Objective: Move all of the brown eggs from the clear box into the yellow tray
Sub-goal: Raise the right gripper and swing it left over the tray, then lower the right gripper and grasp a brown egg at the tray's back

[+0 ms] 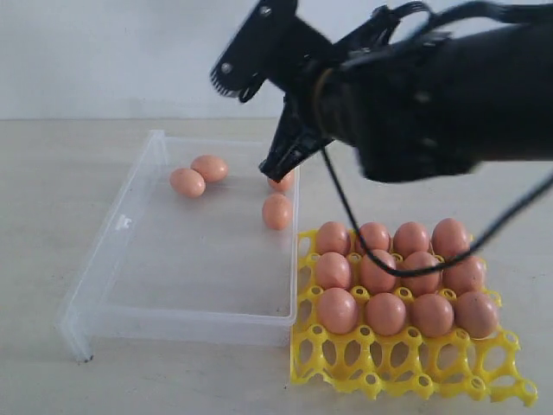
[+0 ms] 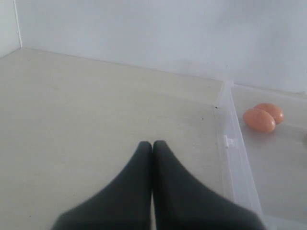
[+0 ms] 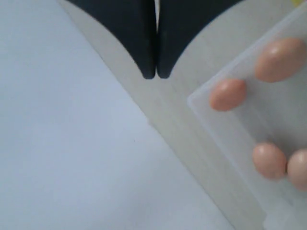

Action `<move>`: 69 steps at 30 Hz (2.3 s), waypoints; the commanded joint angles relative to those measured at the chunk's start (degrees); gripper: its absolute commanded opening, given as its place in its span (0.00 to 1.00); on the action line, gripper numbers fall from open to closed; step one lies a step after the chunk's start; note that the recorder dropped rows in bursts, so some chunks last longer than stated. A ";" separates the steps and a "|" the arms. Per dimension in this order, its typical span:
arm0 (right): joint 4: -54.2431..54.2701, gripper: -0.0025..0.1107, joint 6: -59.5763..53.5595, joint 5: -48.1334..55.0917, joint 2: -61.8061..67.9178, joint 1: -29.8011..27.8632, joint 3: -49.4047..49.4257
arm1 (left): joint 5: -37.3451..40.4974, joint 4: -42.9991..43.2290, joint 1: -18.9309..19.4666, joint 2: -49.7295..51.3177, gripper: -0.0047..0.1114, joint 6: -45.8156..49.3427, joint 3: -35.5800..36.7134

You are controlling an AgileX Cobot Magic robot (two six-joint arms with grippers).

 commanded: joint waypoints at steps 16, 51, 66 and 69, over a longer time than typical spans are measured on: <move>90.77 0.25 -72.76 17.34 32.34 -3.81 -54.60 | 0.05 -0.37 -0.28 0.17 0.00 -0.42 0.01; 68.34 0.64 -66.28 -7.95 48.85 -6.22 -54.34 | 0.05 -0.37 -0.28 0.17 0.00 -0.42 0.01; 70.02 0.02 -61.63 -1.57 47.76 -7.23 -54.34 | 0.05 -0.37 -0.28 0.17 0.00 -0.42 0.01; 71.07 0.02 -61.63 -0.51 46.14 -7.23 -54.34 | 0.05 -0.37 -0.28 0.17 0.00 -0.42 0.01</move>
